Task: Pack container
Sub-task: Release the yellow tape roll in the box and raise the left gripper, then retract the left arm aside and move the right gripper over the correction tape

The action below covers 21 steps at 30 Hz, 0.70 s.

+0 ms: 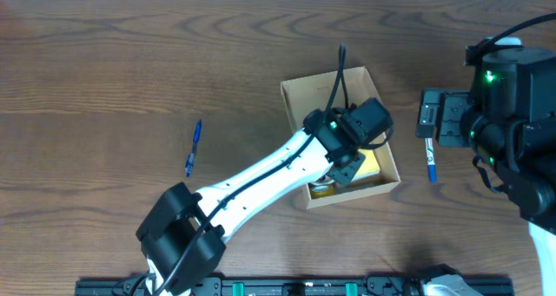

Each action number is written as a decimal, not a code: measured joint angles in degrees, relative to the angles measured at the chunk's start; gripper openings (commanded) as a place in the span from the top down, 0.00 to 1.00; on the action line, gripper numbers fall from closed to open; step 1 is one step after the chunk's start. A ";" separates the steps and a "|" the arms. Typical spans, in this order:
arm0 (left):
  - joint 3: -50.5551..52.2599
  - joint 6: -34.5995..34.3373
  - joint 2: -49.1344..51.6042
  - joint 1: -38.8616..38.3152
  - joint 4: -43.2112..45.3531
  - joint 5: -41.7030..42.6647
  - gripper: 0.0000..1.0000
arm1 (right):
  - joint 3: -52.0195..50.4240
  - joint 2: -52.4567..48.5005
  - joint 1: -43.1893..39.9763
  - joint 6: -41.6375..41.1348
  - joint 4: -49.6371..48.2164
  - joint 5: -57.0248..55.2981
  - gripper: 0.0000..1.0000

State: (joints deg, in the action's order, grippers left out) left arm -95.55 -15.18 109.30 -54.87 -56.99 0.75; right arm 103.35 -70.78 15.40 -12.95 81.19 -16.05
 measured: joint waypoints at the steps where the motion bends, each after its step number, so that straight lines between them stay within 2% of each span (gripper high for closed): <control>1: -2.27 0.00 0.00 0.00 -1.33 -0.74 0.62 | 0.00 0.00 0.00 0.00 -0.02 -0.02 0.01; 7: -13.99 0.90 0.02 0.24 -9.03 -4.87 0.61 | 0.00 -0.02 0.00 -0.02 0.02 -0.24 0.01; 12: -21.16 1.46 0.00 0.92 -15.26 -9.38 0.66 | 0.00 -1.38 -0.48 -0.02 1.62 -1.70 0.01; 18: -22.80 0.37 -0.61 3.89 -19.37 -14.67 0.70 | 0.00 -5.14 -5.27 -1.20 2.97 -3.13 0.01; 21: -22.80 -0.07 -1.86 9.29 -21.53 -15.56 0.70 | -0.09 -5.75 -9.09 -1.73 2.01 -3.06 0.01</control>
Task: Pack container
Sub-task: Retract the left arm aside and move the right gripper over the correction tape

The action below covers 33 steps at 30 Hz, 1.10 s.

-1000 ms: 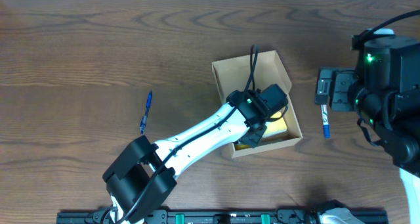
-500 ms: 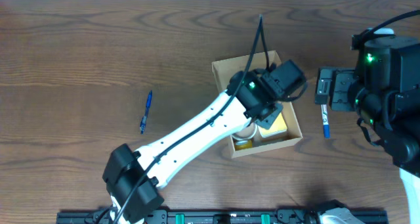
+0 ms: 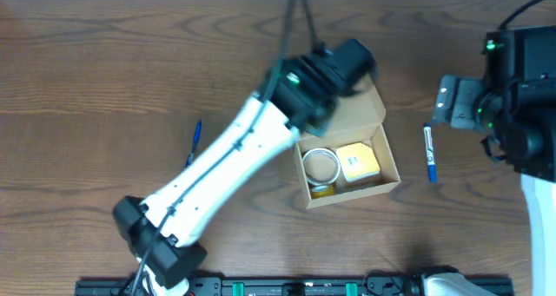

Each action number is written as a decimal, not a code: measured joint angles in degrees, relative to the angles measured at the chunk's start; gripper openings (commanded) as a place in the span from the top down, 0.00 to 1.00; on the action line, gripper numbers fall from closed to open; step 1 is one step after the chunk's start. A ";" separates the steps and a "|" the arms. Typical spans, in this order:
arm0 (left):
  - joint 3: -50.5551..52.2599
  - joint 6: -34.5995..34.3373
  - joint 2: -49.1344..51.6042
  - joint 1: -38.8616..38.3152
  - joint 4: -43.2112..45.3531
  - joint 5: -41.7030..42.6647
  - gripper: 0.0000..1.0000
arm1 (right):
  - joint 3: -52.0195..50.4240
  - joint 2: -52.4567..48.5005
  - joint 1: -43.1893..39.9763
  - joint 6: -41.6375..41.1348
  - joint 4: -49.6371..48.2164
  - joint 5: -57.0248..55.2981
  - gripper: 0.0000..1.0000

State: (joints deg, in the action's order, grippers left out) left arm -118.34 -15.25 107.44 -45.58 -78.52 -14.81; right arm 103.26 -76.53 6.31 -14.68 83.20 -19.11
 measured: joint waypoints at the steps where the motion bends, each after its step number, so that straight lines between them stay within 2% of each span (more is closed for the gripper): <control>1: 0.00 -0.02 -0.44 1.77 -0.66 -0.24 0.70 | -0.02 0.04 -0.87 -0.02 -0.20 0.07 0.01; 7: 0.00 -0.07 -2.01 11.76 -3.43 -0.66 0.71 | -3.72 0.04 -6.19 -0.17 -3.45 0.50 0.01; 12: 0.00 0.48 -2.01 19.43 -4.24 0.17 0.71 | -15.47 -1.38 -11.98 -0.15 -11.08 2.34 0.01; 17: 0.79 2.64 -2.10 26.77 -4.61 4.68 0.71 | -25.11 -5.38 -17.59 0.26 -17.20 7.43 0.01; 22: 6.49 6.34 -2.23 33.00 -3.41 11.98 0.71 | -27.10 -10.05 -20.68 2.43 -20.72 12.55 0.01; 26: 8.00 8.17 -2.23 34.05 -2.62 15.80 0.71 | -27.10 -15.23 -20.85 2.08 -24.65 14.19 0.01; 33: 8.00 7.63 -2.23 33.97 -2.43 19.56 0.70 | -27.17 -24.22 -22.21 -9.88 -33.70 14.16 0.01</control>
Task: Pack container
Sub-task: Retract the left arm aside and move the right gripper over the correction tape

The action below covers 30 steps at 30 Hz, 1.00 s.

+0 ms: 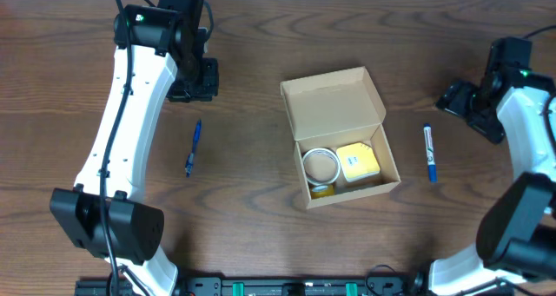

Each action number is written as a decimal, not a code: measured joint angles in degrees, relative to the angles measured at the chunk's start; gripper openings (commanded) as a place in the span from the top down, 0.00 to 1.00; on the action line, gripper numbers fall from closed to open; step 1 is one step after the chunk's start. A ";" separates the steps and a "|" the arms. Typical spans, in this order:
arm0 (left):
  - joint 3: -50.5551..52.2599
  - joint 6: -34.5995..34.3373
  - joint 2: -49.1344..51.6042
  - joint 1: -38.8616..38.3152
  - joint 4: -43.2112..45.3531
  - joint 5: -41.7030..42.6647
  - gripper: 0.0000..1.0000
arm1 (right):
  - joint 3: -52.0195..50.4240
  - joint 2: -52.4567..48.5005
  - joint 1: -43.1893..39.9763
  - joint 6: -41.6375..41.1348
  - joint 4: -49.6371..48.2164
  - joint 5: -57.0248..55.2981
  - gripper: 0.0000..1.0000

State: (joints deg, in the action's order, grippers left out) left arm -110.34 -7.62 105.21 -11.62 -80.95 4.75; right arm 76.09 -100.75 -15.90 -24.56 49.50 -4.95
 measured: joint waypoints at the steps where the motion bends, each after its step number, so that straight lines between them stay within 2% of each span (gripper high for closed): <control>1: 0.00 -0.13 -0.11 0.00 0.00 0.42 0.70 | 0.00 -0.74 -0.24 -1.86 -1.09 -0.13 0.01; 12: 0.02 -3.10 -3.87 0.00 -0.04 4.33 0.69 | -0.07 -3.63 -0.48 -23.17 -18.84 -1.07 0.01; 23: 0.02 -6.25 -8.57 0.00 -0.17 5.01 0.66 | -0.09 -12.46 -0.48 -30.69 -22.93 2.45 0.01; 30: 0.02 -7.61 -10.16 0.00 -1.33 5.38 0.65 | -0.09 -12.87 -0.48 -32.11 -24.61 3.39 0.02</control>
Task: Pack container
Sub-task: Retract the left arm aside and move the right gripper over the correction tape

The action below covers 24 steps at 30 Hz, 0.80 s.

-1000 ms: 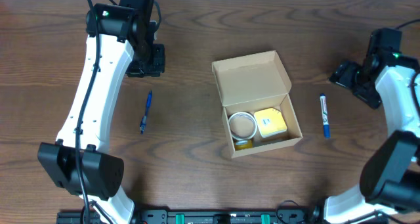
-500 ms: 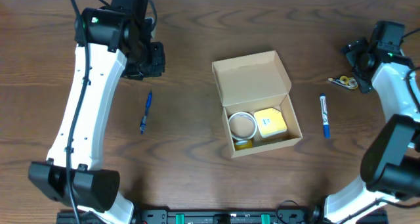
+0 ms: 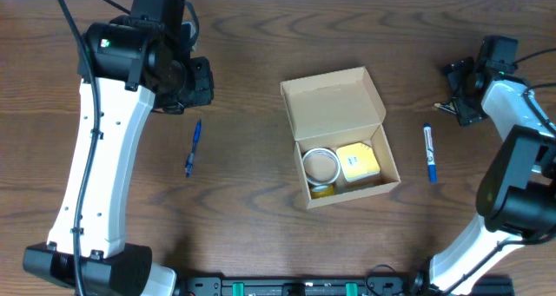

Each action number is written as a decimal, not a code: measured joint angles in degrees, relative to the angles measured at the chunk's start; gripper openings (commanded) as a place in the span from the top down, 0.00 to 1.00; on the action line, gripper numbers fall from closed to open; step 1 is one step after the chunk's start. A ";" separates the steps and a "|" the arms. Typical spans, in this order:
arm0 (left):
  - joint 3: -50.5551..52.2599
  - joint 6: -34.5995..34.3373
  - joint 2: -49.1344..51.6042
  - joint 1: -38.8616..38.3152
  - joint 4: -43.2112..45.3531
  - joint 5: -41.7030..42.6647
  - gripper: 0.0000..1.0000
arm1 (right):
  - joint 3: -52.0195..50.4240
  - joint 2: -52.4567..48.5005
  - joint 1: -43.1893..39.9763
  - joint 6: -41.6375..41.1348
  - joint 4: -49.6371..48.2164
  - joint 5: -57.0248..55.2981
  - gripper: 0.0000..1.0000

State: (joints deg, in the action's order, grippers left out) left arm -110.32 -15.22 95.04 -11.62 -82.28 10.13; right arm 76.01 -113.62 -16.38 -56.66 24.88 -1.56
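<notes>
An open cardboard box (image 3: 333, 105) sits mid-table with its lid folded back. Inside lie a roll of tape (image 3: 321, 165), a yellow pad (image 3: 358, 161) and a small yellow item (image 3: 322, 190). A blue pen (image 3: 192, 148) lies on the table left of the box. A blue marker (image 3: 429, 154) lies to the right of it. My left gripper (image 3: 201, 82) hovers just beyond the pen's far end, its jaws apparently spread and empty. My right gripper (image 3: 452, 89) is up at the far right, beyond the marker, open and holding nothing.
The dark wooden table (image 3: 261, 235) carries only the box, pen and marker. A black rail (image 3: 287, 287) runs along the near edge. The white left arm (image 3: 95, 174) spans the left side of the table.
The left gripper has shifted slightly nearer, toward the pen. The right gripper has moved a little farther back and turned. Box, pen and marker are unmoved.
At first my left gripper was down in the box over the yellow pad, with the right gripper above the marker. The left then stood over the box lid. Both arms later reached the table's outer sides, where they remain, with tape and pad in the box.
</notes>
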 measured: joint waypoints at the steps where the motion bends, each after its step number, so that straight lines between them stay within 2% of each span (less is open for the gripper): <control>1: 0.00 -0.02 -0.04 0.00 0.02 0.00 0.65 | 0.00 0.00 0.00 -0.11 -0.15 0.00 0.01; 11: 0.00 -1.18 -0.28 -0.02 0.02 -0.02 0.64 | 0.00 0.00 0.00 -0.28 1.90 -0.33 0.01; 16: 0.00 -1.31 -0.28 -0.02 0.02 -0.22 0.64 | 0.00 0.00 0.00 -3.39 7.21 -1.53 0.01; 24: 0.00 -1.22 -0.28 -0.02 -1.05 -0.31 0.64 | 0.00 0.00 -0.13 -7.50 9.22 -4.46 0.01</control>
State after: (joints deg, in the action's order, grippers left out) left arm -110.32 -16.45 94.76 -11.64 -83.33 9.82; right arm 76.01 -113.62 -16.51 -64.16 34.11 -6.02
